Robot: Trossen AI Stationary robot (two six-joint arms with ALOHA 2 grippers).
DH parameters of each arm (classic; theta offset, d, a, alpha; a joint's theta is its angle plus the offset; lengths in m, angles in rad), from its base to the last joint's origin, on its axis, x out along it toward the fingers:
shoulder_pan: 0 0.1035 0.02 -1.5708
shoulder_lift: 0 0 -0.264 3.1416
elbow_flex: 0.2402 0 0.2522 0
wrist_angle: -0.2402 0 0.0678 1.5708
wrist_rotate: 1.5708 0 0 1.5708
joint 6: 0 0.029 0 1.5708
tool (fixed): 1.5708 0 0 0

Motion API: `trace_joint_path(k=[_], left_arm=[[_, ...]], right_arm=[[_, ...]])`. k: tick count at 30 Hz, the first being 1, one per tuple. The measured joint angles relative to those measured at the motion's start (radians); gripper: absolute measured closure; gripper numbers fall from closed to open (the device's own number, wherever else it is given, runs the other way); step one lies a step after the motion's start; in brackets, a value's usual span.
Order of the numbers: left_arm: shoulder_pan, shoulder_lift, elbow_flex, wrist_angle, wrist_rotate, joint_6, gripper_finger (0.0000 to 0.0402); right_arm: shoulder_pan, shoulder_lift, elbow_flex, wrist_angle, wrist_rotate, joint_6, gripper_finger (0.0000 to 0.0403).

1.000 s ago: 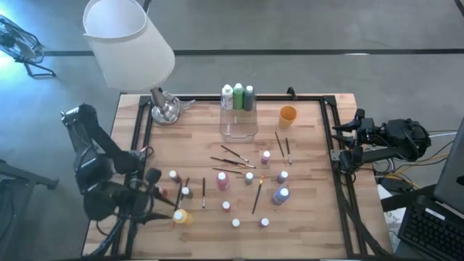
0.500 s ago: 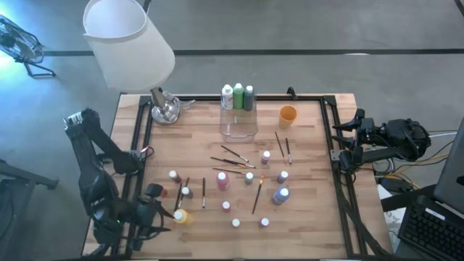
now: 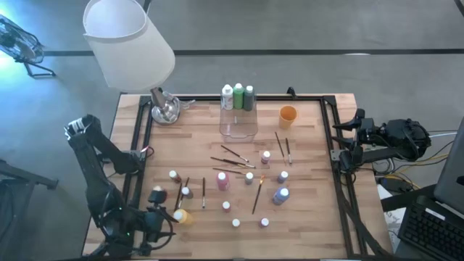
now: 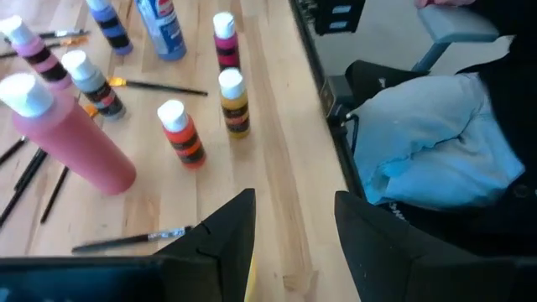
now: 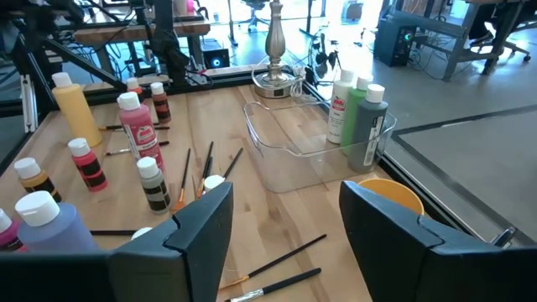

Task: Pick & Place Paint Supplies
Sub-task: Put the big yellow paint bottle into the bin

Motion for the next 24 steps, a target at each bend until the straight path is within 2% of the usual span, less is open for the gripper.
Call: trace_joint_path(k=[5, 10, 17, 24], left_arm=[[0.003, 0.025, 0.0, -0.114, -0.009, -0.166, 0.0223], [0.011, 0.031, -0.001, -0.236, -0.029, -0.339, 0.0196], [0.014, 0.032, -0.002, -0.247, -0.028, -0.377, 0.0141], [0.015, 0.032, -0.037, -0.239, -0.01, -0.406, 0.0135]], right_arm=[[0.0, 0.0, 0.0, 0.0, 0.0, 0.0, 0.0176], [0.0, 0.0, 0.0, 0.0, 0.0, 0.0, 0.0164], [0.0, 0.0, 0.0, 0.0, 0.0, 0.0, 0.0144], [0.0, 0.0, 0.0, 0.0, 0.0, 0.0, 0.0124]])
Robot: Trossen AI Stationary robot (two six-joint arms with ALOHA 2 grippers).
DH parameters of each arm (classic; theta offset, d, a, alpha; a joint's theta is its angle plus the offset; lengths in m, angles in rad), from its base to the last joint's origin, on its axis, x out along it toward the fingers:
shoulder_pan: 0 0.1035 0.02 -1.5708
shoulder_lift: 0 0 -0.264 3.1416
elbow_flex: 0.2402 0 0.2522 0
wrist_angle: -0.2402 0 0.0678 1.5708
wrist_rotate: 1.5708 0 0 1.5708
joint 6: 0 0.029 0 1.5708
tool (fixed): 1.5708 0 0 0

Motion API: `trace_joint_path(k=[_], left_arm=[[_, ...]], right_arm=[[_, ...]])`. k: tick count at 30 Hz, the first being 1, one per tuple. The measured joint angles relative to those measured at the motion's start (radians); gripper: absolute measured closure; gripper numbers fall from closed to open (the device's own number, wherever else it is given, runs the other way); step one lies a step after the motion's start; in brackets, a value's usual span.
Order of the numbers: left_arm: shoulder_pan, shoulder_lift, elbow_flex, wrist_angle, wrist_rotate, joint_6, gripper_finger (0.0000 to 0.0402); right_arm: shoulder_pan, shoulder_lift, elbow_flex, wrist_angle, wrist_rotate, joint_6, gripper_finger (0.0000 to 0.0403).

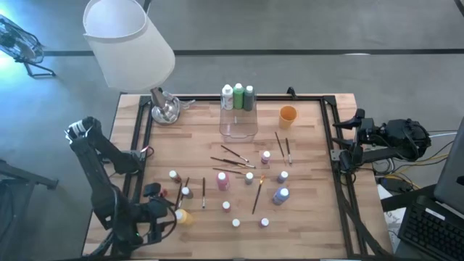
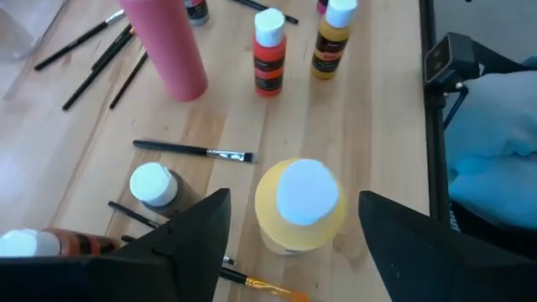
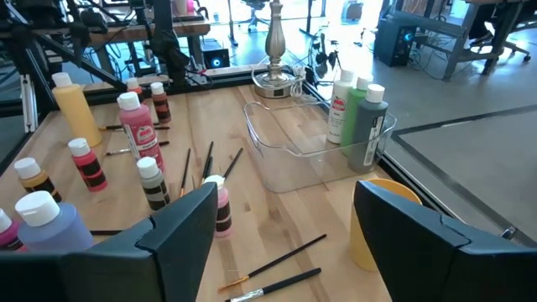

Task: Pick & Place Paint Supplies
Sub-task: Put the big yellow paint bottle into the bin

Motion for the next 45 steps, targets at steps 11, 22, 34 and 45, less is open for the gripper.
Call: trace_joint_path(k=[11, 22, 34, 45], left_arm=[[0.004, 0.0, -0.095, 0.097, -0.001, -0.037, 0.0136], [0.024, 0.0, -0.13, 0.146, -0.029, -0.027, 0.0133], [0.037, 0.0, -0.13, 0.205, -0.029, 0.043, 0.0133], [0.059, 0.0, -0.132, 0.207, -0.029, 0.076, 0.0173]], right_arm=[[0.0, 0.0, 0.0, 0.0, 0.0, 0.0, 0.009], [0.0, 0.0, 0.0, 0.0, 0.0, 0.0, 0.0054], [0.0, 0.0, 0.0, 0.0, 0.0, 0.0, 0.0053], [0.0, 0.0, 0.0, 0.0, 0.0, 0.0, 0.0087]])
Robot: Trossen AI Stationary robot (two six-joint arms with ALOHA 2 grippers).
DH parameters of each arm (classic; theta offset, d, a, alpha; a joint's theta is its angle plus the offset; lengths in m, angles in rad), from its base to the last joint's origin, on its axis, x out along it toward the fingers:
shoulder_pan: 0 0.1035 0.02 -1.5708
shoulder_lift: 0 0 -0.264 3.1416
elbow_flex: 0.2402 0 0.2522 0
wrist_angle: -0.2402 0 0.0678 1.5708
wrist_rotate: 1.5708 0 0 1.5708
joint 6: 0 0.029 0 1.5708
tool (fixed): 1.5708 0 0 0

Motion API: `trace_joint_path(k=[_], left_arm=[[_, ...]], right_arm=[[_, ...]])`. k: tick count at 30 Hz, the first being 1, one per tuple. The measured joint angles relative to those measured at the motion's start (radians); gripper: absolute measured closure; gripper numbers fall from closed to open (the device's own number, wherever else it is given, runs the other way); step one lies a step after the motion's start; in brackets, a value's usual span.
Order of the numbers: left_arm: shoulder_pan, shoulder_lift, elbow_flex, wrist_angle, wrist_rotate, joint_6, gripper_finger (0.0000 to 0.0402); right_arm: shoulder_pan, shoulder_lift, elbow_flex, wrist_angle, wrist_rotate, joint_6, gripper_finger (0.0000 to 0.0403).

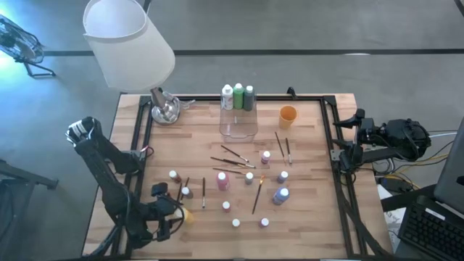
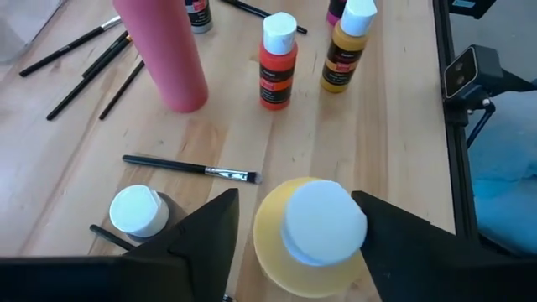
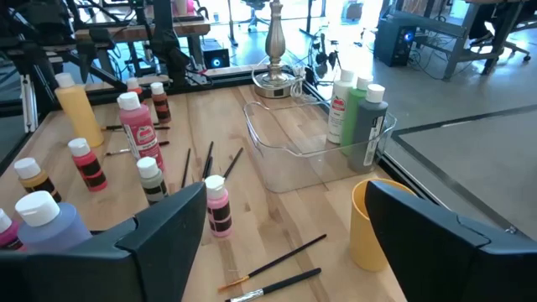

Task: Pick & Place Paint Supplies
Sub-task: Put the big yellow paint bottle into the bin

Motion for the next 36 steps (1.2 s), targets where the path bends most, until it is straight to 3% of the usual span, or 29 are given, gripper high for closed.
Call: trace_joint_path(k=[15, 26, 31, 36], left_arm=[[0.001, -0.002, -0.024, 0.038, 0.026, 0.004, 0.0274], [0.005, -0.017, -0.022, 0.041, 0.04, 0.015, 0.0273], [0.009, -0.019, 0.023, 0.044, 0.045, 0.088, 0.0274], [0.026, -0.02, 0.089, 0.046, -0.026, 0.212, 0.0274]], right_arm=[[0.0, 0.0, 0.0, 0.0, 0.0, 0.0, 0.0131], [0.0, 0.0, 0.0, 0.0, 0.0, 0.0, 0.0162], [0.0, 0.0, 0.0, 0.0, 0.0, 0.0, 0.0174], [0.0, 0.0, 0.0, 0.0, 0.0, 0.0, 0.0183]])
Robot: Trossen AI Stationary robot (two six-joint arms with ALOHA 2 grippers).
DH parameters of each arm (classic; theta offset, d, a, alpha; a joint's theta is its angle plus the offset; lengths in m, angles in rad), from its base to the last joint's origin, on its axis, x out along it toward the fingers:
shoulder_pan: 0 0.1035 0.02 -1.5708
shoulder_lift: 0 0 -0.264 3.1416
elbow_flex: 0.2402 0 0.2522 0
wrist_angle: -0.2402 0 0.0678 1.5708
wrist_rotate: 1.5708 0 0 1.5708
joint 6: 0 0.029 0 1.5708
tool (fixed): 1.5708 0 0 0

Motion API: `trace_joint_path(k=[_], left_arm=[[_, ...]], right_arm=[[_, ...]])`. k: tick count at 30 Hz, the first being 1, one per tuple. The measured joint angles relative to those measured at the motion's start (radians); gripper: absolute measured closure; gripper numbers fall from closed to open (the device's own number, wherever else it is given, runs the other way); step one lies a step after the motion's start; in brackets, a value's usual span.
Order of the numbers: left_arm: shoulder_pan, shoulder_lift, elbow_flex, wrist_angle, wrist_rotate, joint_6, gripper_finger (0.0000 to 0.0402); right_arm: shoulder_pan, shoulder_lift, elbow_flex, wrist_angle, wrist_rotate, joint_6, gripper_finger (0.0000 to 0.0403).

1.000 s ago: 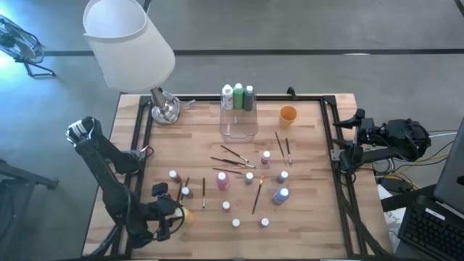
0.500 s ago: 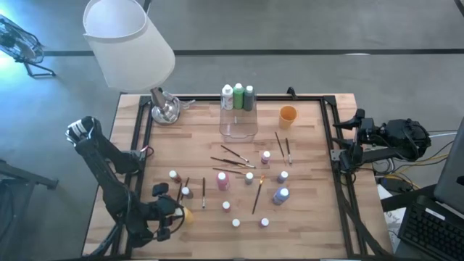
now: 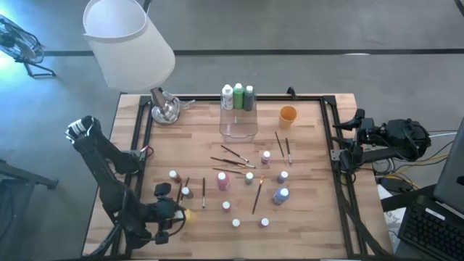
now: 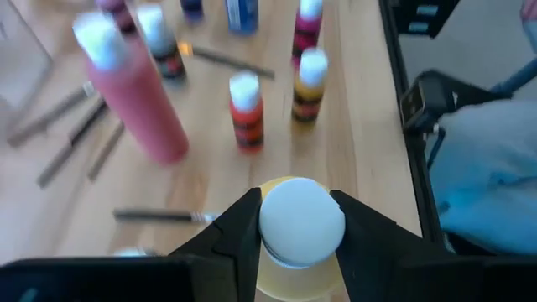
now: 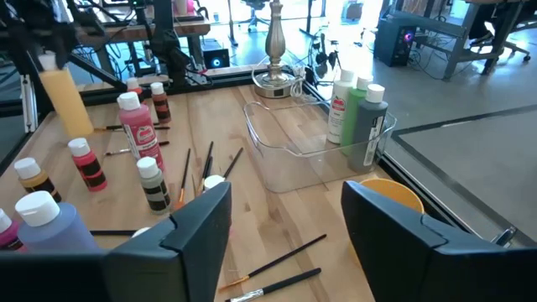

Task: Pick & Place Paint Supplies
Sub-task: Put the big yellow paint bottle into the bin

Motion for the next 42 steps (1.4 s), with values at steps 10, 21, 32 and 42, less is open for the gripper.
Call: trace_joint_path(k=[10, 21, 32, 42], left_arm=[[0.073, 0.0, 0.146, 0.004, -0.225, 0.229, 0.0274], [0.263, -0.001, 0.318, 0.027, -0.376, 0.524, 0.0274], [0.617, 0.001, 0.343, 0.115, -0.351, 0.653, 0.0274], [0.904, 0.035, 0.3, 0.251, -0.047, 0.668, 0.0274]], right_arm=[[0.0, 0.0, 0.0, 0.0, 0.0, 0.0, 0.0164], [0.0, 0.0, 0.0, 0.0, 0.0, 0.0, 0.0125], [0.0, 0.0, 0.0, 0.0, 0.0, 0.0, 0.0088], [0.0, 0.0, 0.0, 0.0, 0.0, 0.0, 0.0054]])
